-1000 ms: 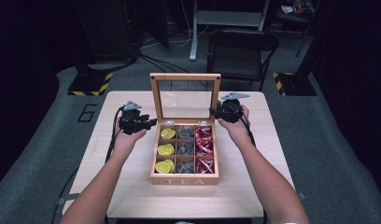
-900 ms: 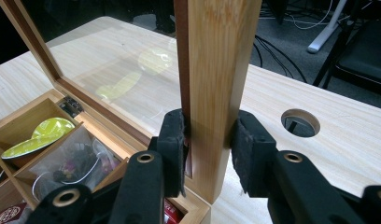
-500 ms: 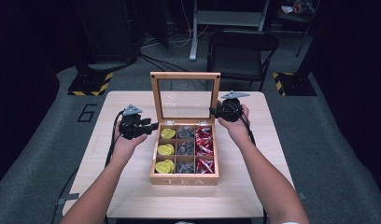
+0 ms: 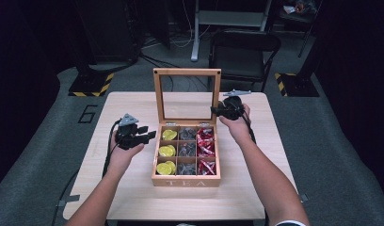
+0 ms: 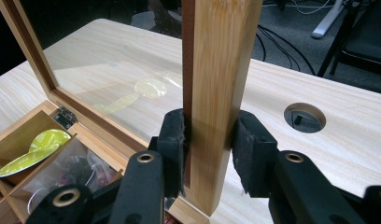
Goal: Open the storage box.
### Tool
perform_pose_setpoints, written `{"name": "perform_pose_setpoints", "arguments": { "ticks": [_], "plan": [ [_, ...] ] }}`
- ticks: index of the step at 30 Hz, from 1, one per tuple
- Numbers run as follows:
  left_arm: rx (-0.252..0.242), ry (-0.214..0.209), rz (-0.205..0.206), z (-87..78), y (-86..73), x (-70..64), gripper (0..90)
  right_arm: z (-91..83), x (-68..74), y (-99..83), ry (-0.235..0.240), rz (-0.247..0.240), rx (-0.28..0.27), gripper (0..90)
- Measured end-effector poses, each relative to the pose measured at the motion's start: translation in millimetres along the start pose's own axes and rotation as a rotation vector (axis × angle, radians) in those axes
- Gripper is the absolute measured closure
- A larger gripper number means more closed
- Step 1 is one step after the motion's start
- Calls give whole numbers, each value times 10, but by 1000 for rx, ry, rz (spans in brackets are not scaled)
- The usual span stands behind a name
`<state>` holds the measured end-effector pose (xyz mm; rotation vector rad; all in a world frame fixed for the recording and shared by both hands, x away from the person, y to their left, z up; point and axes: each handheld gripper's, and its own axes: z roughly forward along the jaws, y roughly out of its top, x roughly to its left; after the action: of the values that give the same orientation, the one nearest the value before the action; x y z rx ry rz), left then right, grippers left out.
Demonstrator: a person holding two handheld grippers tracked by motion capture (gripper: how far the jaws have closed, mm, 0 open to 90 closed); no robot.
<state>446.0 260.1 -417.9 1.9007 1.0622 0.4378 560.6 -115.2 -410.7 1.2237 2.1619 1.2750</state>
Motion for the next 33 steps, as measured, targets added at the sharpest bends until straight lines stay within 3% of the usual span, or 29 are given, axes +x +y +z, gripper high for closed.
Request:
{"name": "perform_pose_setpoints", "arguments": {
  "ticks": [10,21,33],
  "plan": [
    [5,-11,-21,-25,-108,-41,530,29,-14,16,2,19,5,650],
    [4,-18,-17,-7,-105,-86,527,9,0,16,-3,13,12,648],
    [-11,-12,-52,-68,-210,-66,515,-167,27,21,5,-12,-4,569]
  ]
}}
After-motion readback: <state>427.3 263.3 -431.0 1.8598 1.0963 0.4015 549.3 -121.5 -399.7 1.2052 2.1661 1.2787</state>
